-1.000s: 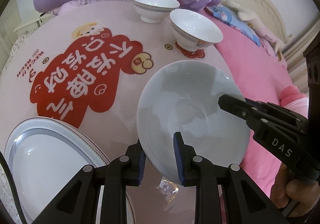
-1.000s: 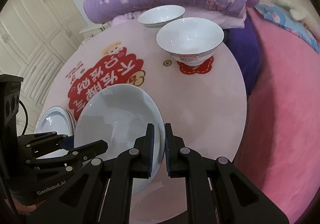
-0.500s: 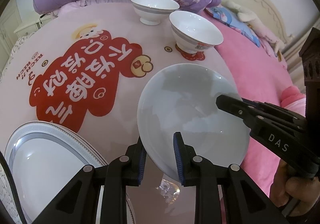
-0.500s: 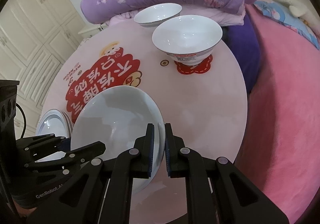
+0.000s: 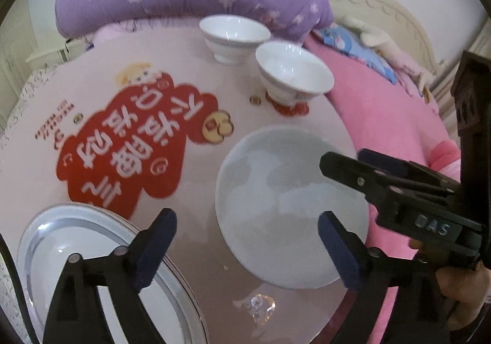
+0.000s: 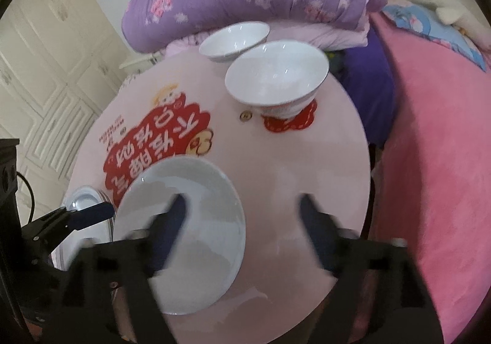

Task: Organize plates and bowls
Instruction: 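Lower the bowl onto the table beside the plates and open both grippers, then move both grippers to another white bowl, then close both grippers on the rim of that white bowl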

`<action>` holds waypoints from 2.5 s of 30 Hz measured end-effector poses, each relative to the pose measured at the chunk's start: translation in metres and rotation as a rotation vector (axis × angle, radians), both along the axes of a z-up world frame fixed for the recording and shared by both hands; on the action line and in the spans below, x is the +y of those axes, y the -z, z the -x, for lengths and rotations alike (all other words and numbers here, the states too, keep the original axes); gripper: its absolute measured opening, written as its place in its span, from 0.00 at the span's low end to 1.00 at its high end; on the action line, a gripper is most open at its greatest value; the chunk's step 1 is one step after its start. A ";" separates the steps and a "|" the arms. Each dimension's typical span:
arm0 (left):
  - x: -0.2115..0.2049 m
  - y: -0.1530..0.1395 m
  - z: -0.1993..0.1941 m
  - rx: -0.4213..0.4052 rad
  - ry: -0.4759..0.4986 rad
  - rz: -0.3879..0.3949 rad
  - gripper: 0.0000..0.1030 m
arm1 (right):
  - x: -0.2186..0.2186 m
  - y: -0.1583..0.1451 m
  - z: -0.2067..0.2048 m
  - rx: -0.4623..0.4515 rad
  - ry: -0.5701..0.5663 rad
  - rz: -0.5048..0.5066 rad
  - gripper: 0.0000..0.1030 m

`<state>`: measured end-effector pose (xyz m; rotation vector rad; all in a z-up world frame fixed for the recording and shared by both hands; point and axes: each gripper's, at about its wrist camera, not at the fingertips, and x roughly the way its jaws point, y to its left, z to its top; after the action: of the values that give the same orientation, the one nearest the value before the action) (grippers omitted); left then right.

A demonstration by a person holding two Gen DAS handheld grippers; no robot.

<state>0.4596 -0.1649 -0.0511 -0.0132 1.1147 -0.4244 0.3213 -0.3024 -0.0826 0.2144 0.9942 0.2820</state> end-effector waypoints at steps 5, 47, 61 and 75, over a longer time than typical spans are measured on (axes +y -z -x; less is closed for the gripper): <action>0.009 -0.010 0.000 -0.024 -0.017 0.010 0.99 | -0.007 -0.009 -0.003 -0.045 0.025 -0.022 1.00; 0.002 -0.009 -0.265 -0.035 -0.263 -0.039 0.99 | -0.007 -0.031 -0.259 0.038 -0.102 0.073 1.00; -0.030 0.058 -0.325 0.077 -0.232 -0.050 0.86 | -0.002 0.012 -0.293 0.153 -0.119 0.108 0.78; -0.045 0.083 -0.345 0.165 -0.173 0.032 0.22 | 0.010 0.024 -0.288 0.203 -0.154 0.082 0.19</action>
<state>0.8048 -0.2102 -0.1338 -0.1745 1.2581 -0.2896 0.6093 -0.2923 -0.1067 0.0929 1.2234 0.3642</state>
